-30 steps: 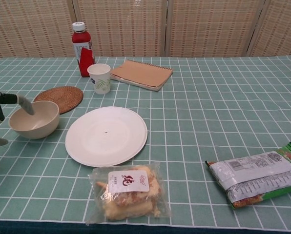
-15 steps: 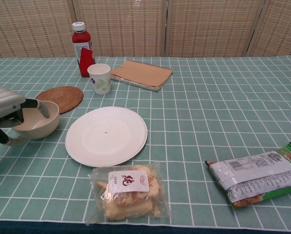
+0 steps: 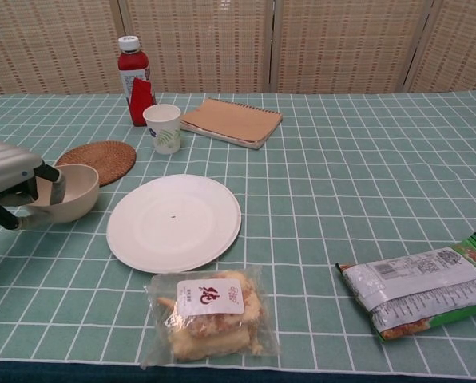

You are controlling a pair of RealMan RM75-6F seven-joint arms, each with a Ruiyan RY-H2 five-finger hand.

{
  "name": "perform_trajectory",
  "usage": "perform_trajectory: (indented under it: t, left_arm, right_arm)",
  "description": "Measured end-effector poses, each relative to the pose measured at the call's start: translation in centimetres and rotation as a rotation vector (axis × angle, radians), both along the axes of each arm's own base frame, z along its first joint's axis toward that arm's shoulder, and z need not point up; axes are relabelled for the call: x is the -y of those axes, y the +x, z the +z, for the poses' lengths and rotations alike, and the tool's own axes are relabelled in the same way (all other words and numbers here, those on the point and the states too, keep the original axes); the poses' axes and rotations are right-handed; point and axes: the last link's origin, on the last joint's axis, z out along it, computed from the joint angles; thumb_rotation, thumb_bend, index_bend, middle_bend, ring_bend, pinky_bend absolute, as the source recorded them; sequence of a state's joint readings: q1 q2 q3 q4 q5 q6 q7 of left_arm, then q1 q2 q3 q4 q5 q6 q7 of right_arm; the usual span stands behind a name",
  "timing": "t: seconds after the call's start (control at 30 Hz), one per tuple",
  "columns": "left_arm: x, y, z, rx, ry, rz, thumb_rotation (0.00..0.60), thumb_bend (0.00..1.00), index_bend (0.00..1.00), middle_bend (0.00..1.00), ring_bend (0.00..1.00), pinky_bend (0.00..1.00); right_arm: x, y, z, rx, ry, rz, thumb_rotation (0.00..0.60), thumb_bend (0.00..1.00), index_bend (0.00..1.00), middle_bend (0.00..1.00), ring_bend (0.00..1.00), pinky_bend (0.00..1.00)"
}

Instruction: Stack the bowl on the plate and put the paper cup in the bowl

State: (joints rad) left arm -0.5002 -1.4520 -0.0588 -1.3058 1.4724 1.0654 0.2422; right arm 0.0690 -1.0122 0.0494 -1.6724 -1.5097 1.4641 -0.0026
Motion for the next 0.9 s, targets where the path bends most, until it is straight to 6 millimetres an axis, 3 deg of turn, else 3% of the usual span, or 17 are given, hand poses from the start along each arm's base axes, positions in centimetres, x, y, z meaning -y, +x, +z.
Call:
perform_trajectory:
  t: [0.53,0.73,0.9]
  left_arm:
    - [-0.4,0.0,-0.1,0.014,0.008,-0.010,0.600,0.43,0.62,1.00,0.98,1.00]
    - [-0.9,1.2,0.5,0.049,0.019,-0.061,0.600,0.43,0.62,1.00,0.98,1.00]
    - [-0.9,3.5,0.5,0.111,0.008,-0.126,0.600,0.43,0.62,1.00,0.98,1.00]
  right_arm:
    - [-0.2,-0.1,0.2,-0.002,-0.006,-0.008,0.600,0.24,0.12,0.13,0.04,0.12]
    - [-0.4,-0.1,0.3,-0.003,-0.010,-0.011,0.600,0.24,0.12,0.13,0.04,0.12]
    - [-0.5,-0.2,0.3,-0.004,-0.013,-0.015,0.600,0.23,0.12,0.13,0.04,0.12]
